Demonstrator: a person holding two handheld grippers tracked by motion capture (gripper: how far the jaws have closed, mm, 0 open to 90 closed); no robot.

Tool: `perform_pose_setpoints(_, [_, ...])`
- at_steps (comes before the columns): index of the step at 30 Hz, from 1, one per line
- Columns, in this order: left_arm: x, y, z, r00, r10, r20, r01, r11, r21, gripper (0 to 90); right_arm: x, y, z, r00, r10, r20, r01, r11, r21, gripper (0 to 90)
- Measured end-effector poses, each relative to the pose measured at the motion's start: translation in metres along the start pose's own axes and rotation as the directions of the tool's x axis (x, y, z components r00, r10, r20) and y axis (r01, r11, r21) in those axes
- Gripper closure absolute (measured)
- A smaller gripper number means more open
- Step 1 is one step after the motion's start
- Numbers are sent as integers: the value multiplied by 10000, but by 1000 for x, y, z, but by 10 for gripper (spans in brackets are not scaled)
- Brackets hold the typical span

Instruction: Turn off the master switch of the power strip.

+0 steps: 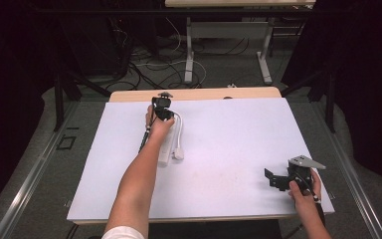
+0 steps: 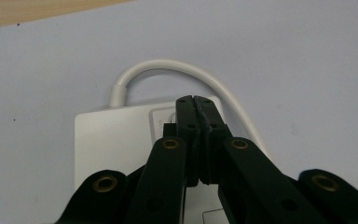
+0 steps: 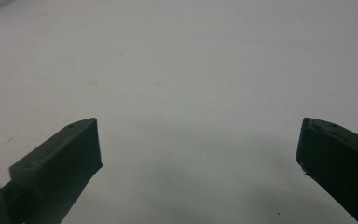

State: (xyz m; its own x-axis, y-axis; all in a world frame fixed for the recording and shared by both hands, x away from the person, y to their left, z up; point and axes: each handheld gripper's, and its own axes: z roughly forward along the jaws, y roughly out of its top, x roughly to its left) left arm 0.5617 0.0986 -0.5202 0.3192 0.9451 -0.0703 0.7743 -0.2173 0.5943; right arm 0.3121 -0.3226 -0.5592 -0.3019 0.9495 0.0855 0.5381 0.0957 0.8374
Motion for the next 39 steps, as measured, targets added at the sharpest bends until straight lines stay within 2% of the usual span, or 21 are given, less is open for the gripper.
perform_pose_setpoints(8, [1,-1,1,9999,-13,-102,13,10000,68,900,1,0,0,10000,-35,-13,35,10000,-5,0])
perform_pose_setpoints(12, [0,-1,1,9999,103,-95,-103,9999,45,900,1,0,0,10000,-54,-25,54,10000,-20,0])
perform_pose_setpoints(16, [0,-2,2,10000,19,-93,-18,10000,96,900,1,1,-1,9999,-144,-29,143,9999,-45,0])
perform_pose_setpoints(19, [-2,-2,2,9995,30,-312,-31,10000,-11,900,0,1,-1,9999,-130,-33,130,9999,-42,0])
perform_pose_setpoints(25, [1,-1,-3,9998,-119,-167,119,9999,15,900,0,1,-1,10000,-98,-12,98,9999,-71,0])
perform_pose_setpoints(28, [3,-1,-6,9996,-283,-31,282,9995,-133,900,0,1,0,10000,-82,31,83,9999,-68,0])
perform_pose_setpoints(29, [3,0,-8,9997,-201,-154,199,9998,-101,900,0,1,0,9999,-106,16,106,9999,-62,0])
perform_pose_setpoints(30, [4,0,-8,9996,-250,-90,249,9996,-120,900,0,1,0,9999,-121,-13,121,9999,-59,0])
perform_pose_setpoints(31, [4,0,-9,9996,-271,-118,269,9996,-110,900,2,0,3,9999,-68,99,72,9992,-397,0])
perform_pose_setpoints(32, [4,0,-10,9995,-287,-110,287,9996,-76,900,1,2,-2,9998,-173,35,172,9997,191,0])
perform_pose_setpoints(33, [5,0,-10,9995,-290,-110,290,9996,-58,900,1,1,0,9999,-134,-2,134,9999,-48,0])
perform_pose_setpoints(39, [3,-1,-15,9997,-220,-113,220,9998,13,900,2,2,0,9998,-173,-36,173,9998,-70,0])
